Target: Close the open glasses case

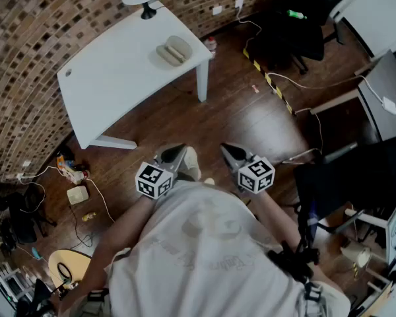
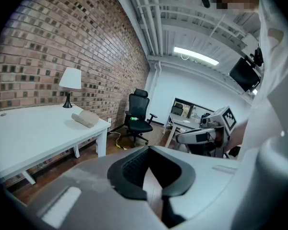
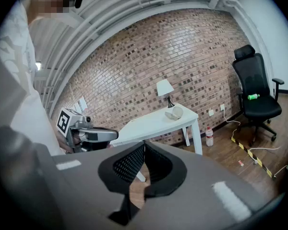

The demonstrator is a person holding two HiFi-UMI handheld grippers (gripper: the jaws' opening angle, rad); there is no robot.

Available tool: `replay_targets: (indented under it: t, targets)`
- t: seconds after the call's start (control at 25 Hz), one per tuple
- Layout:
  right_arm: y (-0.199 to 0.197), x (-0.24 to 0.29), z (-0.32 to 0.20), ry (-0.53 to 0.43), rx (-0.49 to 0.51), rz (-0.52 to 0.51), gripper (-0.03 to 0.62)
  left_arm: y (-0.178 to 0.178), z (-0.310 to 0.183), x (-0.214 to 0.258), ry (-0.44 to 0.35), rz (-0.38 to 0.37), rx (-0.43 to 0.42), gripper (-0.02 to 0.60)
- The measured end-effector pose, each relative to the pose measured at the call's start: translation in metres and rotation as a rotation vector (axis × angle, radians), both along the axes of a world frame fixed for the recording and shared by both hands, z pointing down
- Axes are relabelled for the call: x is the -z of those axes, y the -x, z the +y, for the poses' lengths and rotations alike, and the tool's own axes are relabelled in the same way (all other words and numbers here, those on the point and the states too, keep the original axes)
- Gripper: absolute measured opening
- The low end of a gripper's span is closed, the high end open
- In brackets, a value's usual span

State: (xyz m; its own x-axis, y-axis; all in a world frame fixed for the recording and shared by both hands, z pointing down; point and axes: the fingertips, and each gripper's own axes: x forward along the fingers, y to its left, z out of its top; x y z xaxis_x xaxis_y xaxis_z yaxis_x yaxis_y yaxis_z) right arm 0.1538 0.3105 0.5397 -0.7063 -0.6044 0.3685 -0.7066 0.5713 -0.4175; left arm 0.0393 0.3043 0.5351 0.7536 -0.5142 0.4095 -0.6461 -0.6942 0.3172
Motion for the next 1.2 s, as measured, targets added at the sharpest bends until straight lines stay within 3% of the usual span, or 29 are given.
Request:
replay_targets:
  t: [0.2,0.96,1.2]
  targets:
    - [0.035,0.000,-0.077,-0.065,0.116,-0.009,0.009,0.036,-0.068,-0.004,-0.063,-0.032,0.115,0.006]
    - [0.071,0.012,-0.166,-0.044,0.061,0.061,0.009,0.074,-0.152,-0.005,-0.041,0.065,0.114,0.006]
    - [0.086,0.013,-0.192,-0.042,0.076,0.066,0.009,0.100,-0.165,-0.005,-0.031,0.096,0.170,0.006]
